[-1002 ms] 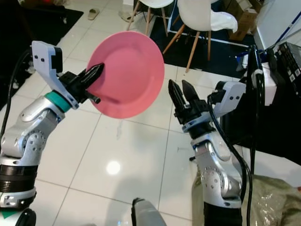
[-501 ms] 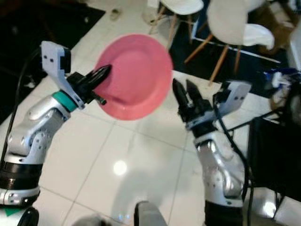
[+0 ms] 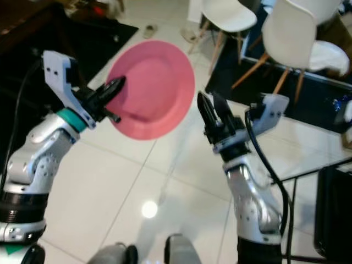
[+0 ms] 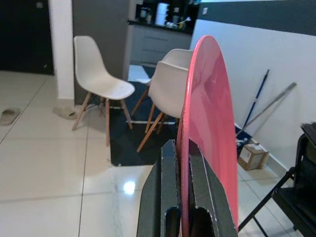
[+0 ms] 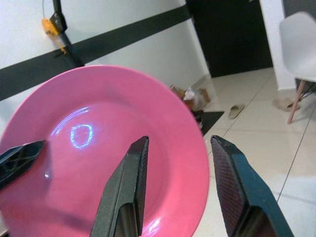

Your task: Setting the table

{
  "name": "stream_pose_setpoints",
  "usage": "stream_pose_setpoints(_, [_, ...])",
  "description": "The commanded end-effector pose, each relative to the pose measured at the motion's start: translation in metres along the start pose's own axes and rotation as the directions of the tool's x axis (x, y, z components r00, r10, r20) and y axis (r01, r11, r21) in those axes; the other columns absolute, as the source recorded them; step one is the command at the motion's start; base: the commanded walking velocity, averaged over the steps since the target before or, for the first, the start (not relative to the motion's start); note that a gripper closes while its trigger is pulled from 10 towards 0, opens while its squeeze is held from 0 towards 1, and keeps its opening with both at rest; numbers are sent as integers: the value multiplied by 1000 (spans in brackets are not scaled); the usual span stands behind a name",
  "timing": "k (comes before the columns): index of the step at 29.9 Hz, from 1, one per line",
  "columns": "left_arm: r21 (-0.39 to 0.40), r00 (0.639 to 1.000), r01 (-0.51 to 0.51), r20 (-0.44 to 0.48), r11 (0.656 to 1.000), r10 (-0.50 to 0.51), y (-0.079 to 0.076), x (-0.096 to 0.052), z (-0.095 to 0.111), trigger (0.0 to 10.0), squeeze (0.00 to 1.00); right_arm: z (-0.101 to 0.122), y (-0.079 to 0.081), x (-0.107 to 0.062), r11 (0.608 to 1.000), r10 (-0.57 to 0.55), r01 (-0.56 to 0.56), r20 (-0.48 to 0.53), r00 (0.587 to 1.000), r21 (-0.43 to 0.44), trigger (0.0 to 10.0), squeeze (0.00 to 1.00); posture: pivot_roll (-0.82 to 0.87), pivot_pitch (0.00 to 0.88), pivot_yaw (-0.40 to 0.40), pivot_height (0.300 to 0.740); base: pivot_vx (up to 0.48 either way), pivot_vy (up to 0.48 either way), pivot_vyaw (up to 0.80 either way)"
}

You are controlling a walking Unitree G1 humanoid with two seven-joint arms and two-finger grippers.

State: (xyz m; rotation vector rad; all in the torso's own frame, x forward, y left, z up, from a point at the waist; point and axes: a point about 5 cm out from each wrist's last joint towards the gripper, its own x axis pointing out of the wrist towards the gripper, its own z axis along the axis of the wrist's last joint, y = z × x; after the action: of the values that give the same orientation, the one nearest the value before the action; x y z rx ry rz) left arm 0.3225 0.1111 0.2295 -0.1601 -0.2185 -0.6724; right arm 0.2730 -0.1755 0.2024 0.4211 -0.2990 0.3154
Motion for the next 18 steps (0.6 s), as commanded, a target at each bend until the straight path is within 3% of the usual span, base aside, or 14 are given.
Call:
stream_pose_setpoints(1, [5, 1000, -13, 2, 1000, 13, 4, -3, 0, 10000, 0, -1, 4, 1, 1000, 7, -7, 1, 1000, 5, 10000, 0, -33, 38, 47, 740, 480, 0, 0])
stream_pose_setpoints(18, [45, 999, -53, -8, 998, 53, 7, -2, -3, 10000, 0, -1, 5, 1, 1000, 8, -8, 0, 1000, -1, 10000, 0, -34, 39, 43, 740, 480, 0, 0])
